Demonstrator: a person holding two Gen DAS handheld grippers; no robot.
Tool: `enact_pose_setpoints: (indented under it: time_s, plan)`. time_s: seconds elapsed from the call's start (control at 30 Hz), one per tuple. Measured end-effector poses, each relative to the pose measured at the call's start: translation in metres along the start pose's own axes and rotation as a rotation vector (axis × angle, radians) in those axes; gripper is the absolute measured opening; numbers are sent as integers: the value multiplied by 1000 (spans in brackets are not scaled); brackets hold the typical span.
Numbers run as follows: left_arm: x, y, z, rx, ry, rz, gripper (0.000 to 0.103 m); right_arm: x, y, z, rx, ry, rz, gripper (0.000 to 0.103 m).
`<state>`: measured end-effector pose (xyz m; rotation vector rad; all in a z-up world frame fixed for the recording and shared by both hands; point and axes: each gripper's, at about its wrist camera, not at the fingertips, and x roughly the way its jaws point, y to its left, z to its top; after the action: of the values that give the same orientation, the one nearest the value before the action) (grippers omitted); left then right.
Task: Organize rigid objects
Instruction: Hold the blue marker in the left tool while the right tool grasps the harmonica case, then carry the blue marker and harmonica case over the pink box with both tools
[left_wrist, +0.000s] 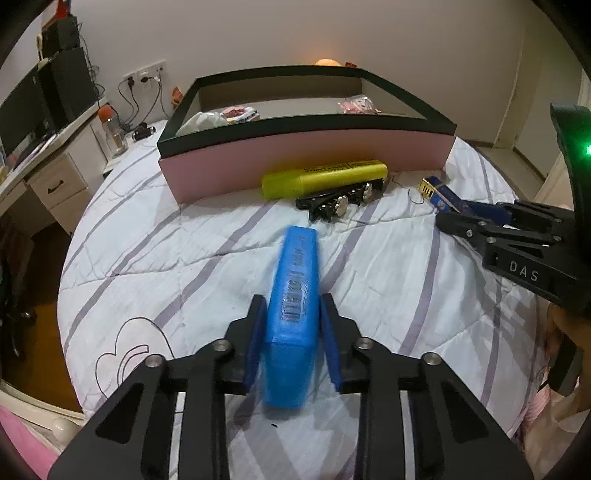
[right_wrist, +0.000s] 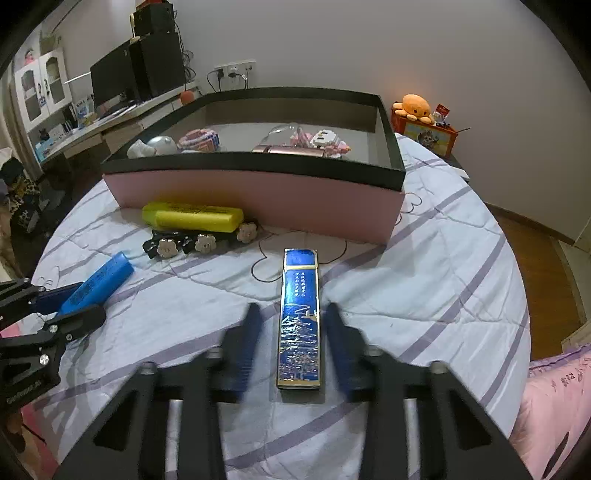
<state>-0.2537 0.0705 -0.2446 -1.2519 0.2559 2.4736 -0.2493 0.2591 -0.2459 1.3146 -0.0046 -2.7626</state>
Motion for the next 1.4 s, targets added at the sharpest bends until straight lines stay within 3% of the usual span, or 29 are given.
enact_pose_setpoints:
  time_s: [0.43,0.8,1.4]
  plan:
    - [-12,-3,-3,-2,-15,10,26,-11,13,-6,-24,-3,71,22]
    - [-37,-4,4,13,-67,33,27,-35,27,3,-43,-59,149,22]
    - [-102,-14,65,63,-249,56,27,-82,33,49,-91,-175,187,22]
